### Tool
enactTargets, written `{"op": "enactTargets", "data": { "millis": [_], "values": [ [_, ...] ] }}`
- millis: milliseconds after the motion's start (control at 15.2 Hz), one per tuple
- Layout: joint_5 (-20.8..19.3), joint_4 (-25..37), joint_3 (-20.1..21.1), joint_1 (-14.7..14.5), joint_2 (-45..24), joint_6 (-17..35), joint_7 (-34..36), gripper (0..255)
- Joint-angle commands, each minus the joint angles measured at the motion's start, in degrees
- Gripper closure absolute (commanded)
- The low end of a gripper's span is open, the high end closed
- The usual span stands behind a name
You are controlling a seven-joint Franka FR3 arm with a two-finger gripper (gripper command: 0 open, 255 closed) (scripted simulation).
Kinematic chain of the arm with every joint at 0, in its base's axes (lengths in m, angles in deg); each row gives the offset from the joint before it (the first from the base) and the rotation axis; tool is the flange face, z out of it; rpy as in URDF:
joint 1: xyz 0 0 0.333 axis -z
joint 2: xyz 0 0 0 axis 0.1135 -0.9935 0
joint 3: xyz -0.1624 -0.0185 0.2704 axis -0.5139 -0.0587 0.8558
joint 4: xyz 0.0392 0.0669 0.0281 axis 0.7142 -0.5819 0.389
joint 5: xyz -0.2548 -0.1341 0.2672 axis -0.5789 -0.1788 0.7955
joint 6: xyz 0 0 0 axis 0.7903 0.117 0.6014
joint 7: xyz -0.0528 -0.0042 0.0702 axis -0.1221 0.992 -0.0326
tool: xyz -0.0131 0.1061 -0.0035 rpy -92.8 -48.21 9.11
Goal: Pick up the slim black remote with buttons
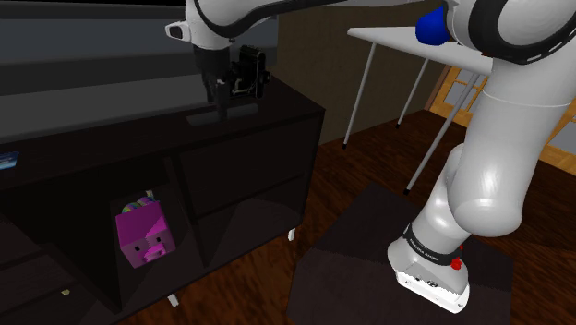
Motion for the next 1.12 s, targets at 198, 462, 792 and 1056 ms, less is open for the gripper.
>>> {"op": "enactTargets", "data": {
  "millis": [198, 462, 792, 1056],
  "values": [
    [-0.01, -1.31, -0.07, 0.11, 0.02, 1.32, -0.08, 255],
    [-0.02, -1.18, -0.07, 0.10, -0.03, 1.25, -0.07, 255],
    [0.00, -0.54, -0.01, 0.03, 0.04, 0.53, -0.01, 255],
    [0.09, 2.38, 0.03, -0.02, 0.16, -2.50, -0.18, 255]
  ]
}}
